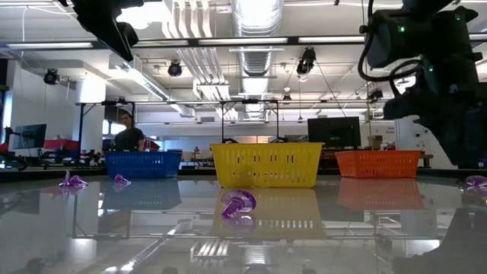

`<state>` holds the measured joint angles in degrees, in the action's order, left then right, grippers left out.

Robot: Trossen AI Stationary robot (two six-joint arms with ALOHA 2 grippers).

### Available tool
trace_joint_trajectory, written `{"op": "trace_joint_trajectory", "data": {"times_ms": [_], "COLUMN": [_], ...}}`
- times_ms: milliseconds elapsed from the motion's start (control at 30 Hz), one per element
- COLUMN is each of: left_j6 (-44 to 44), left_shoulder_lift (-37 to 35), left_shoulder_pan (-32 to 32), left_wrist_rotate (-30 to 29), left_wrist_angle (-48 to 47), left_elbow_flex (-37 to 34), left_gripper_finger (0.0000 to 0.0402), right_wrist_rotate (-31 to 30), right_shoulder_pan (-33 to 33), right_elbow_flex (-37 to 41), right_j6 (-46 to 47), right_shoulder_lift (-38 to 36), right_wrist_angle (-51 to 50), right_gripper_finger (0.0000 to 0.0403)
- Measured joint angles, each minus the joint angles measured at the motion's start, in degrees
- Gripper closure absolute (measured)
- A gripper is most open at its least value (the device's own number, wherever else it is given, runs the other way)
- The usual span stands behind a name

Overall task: Sort Halloween decoration
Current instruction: Put the purple witch hat toy into the orange bin

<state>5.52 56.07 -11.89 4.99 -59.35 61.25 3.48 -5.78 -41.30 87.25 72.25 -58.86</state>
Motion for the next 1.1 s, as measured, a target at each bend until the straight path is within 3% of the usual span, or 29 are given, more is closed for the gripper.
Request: {"op": "trace_joint_trajectory", "data": {"times_ms": [667, 1100], "left_j6": [0.0, -0.1], "left_shoulder_lift": [0.0, 0.0], "left_shoulder_pan": [0.0, 0.0], "left_wrist_rotate": [0.0, 0.0], "left_wrist_angle": [0.1, 0.2], "left_elbow_flex": [0.0, 0.0], "left_gripper_finger": [0.0326, 0.0326], "right_wrist_rotate": [1.6, -0.4], "right_shoulder_pan": [-0.2, -0.2], "right_elbow_flex": [8.1, 8.4], "right_j6": [2.9, 3.2], "right_shoulder_lift": [0.1, 0.1], "right_wrist_angle": [9.2, 9.6], "right_gripper_finger": [0.028, 0.028]}}
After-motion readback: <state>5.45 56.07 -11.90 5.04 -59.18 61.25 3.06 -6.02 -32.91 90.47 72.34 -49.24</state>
